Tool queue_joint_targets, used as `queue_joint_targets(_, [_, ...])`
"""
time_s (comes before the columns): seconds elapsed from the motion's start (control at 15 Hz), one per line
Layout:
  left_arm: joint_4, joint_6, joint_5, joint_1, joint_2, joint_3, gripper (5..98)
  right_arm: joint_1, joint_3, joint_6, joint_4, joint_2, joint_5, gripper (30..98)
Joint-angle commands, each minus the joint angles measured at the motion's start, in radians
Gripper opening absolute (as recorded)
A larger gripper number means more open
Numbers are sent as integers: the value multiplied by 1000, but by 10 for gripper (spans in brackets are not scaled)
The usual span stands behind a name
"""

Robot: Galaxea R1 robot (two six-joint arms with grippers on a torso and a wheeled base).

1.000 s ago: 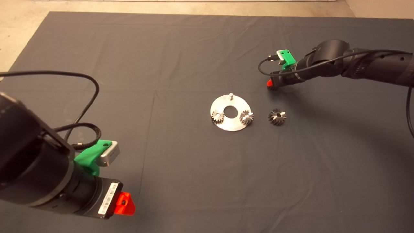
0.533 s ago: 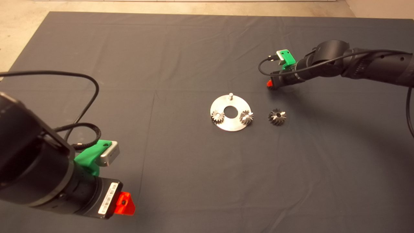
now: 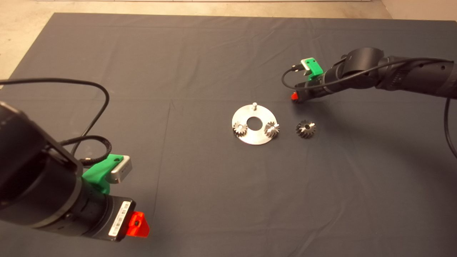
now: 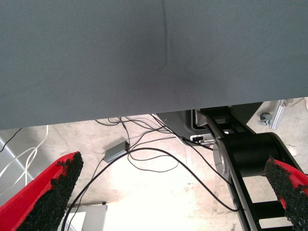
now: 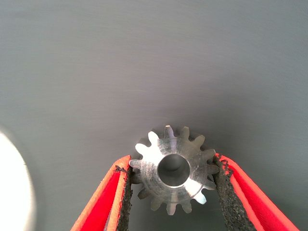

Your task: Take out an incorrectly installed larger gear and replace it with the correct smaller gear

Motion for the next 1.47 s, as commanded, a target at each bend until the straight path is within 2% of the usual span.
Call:
queue_joint_targets(0.0, [-16,-8,16,-5,1,16,978,100,21,9,3,43,-100,415])
queue_joint_targets(0.27, [-14,-8,16,-5,1,16,978,134,32,48,18,113,-212,415])
queue_joint_targets(0.4, [-14,-8,16,-5,1,16,978,144,35,57,29,152,-241,414])
queue_joint_targets(0.87, [-15,-7,16,-5,1,16,978,147,40,139,45,201,-240,414])
queue_joint_targets(1.2, [-14,-8,16,-5,1,16,978,146,88,210,54,205,-232,414])
queue_joint_targets(1.4, [-14,-8,16,-5,1,16,978,144,88,229,54,219,-229,414])
